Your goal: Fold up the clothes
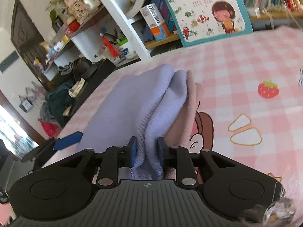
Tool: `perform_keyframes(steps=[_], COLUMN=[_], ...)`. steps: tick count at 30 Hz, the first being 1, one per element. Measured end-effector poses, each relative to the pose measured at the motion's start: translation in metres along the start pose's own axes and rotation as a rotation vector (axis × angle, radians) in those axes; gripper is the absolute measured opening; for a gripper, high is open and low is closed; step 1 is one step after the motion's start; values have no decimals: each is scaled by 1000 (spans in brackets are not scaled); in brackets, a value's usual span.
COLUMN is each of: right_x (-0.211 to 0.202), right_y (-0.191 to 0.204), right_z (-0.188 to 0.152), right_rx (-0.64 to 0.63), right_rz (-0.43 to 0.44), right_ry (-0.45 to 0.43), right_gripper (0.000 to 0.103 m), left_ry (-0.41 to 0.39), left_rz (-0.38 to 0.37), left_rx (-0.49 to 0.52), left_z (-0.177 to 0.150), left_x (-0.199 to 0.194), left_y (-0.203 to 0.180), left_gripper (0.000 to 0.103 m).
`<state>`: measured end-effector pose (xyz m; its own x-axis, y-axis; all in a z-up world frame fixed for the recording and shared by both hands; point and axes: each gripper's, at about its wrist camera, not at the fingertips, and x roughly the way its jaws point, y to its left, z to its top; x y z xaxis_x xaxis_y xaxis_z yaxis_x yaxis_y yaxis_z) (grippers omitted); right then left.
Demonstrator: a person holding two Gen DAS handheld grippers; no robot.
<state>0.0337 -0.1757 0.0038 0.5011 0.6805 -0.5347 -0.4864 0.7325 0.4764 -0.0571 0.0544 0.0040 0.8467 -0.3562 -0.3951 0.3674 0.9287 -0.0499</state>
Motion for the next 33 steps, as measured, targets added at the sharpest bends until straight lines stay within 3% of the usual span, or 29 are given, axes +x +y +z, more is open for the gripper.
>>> perform_keyframes(steps=[5,10,11,14,19,24,28,30,33], right_x=[-21,-22,-20,-14,-14,-16,-28,-27,-21], right_y=[11,-3,-3,0,18,6,-17,-27,-35], right_z=[1,1,-1,-4,-10,-7,5,9,11], right_rx=[-36,51,44,14,-97,-40,121,185,236], right_rz=[-41,-21,-19,-6,-80,-84,-52,-76,-30], right_ry=[-45,-45,-36,-20,-33,-14,-21,6,62], right_gripper=[38,37,36,14,13,35,73,77,77], left_ry=[-28,-60,-58,-43,-25,-2,45,85,128], left_rz=[-53,-75,-68,-34,-2,7,-26,-68,-125], left_rx=[-134,-288,-303,-312,-323,-327,-374,-418,-490], left_z=[5,12,11,8,5,4,7,8,6], left_x=[-11,-18,-18,-17,-16,-13,-4,6,21], left_y=[17,42,45,50,56,62,74,82,94], left_gripper=[98,99,99,99,99,99,99,99,99])
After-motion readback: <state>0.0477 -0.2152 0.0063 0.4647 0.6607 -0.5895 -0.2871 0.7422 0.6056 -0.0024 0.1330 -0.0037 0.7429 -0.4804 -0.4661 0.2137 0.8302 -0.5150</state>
